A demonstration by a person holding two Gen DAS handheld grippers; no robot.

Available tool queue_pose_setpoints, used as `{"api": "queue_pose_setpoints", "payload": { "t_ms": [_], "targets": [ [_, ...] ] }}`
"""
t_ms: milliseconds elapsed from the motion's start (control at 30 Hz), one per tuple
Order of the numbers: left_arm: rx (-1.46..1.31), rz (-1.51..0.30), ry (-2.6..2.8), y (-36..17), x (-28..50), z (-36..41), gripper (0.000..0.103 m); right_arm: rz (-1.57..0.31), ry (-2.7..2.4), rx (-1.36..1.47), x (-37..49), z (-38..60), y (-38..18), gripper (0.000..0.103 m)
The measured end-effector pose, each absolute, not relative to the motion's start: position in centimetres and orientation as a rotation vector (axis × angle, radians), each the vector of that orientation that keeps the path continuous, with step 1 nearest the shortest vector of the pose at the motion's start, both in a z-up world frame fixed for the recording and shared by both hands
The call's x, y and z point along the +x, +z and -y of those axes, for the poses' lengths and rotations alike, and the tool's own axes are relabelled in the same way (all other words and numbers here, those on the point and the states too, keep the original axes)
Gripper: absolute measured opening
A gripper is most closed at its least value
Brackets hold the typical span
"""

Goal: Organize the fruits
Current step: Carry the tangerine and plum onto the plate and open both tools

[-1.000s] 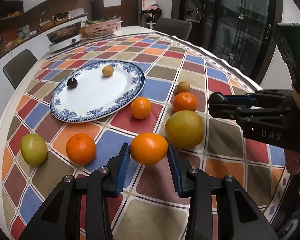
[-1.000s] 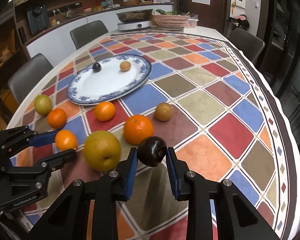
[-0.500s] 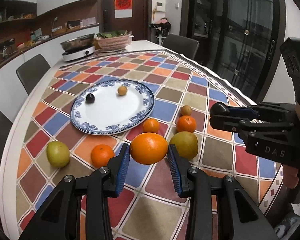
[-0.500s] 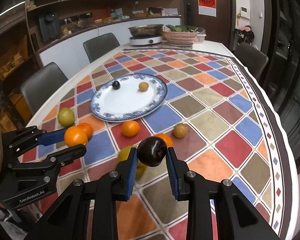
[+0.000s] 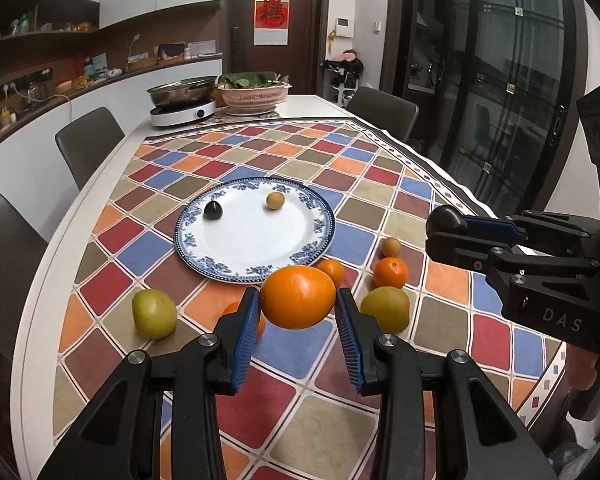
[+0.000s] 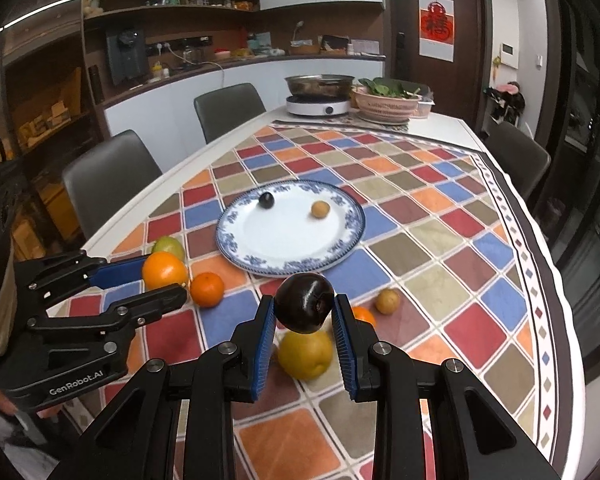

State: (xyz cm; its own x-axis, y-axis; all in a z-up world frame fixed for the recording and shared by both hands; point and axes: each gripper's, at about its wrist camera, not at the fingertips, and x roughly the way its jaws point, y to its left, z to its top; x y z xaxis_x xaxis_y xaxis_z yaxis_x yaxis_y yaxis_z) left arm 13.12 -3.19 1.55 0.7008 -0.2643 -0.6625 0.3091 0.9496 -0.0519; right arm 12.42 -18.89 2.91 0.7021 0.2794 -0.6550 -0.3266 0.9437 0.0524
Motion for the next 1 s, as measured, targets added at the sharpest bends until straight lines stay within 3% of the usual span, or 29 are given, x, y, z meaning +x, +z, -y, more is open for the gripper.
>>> {"api": "queue_pose_setpoints", "payload": {
  "t_ms": [600, 1000],
  "targets": [
    [0.069, -0.743, -0.258, 4.0, 22.4, 0.1, 0.038, -0.695, 0.457, -0.164, 22.3, 14.4, 6.2, 0.03],
    [0.137, -0.787, -0.249, 2.1, 29.7, -0.6, 0.038, -0.769, 0.526, -0.144, 30.4, 12.4, 3.6, 0.03]
  ]
}}
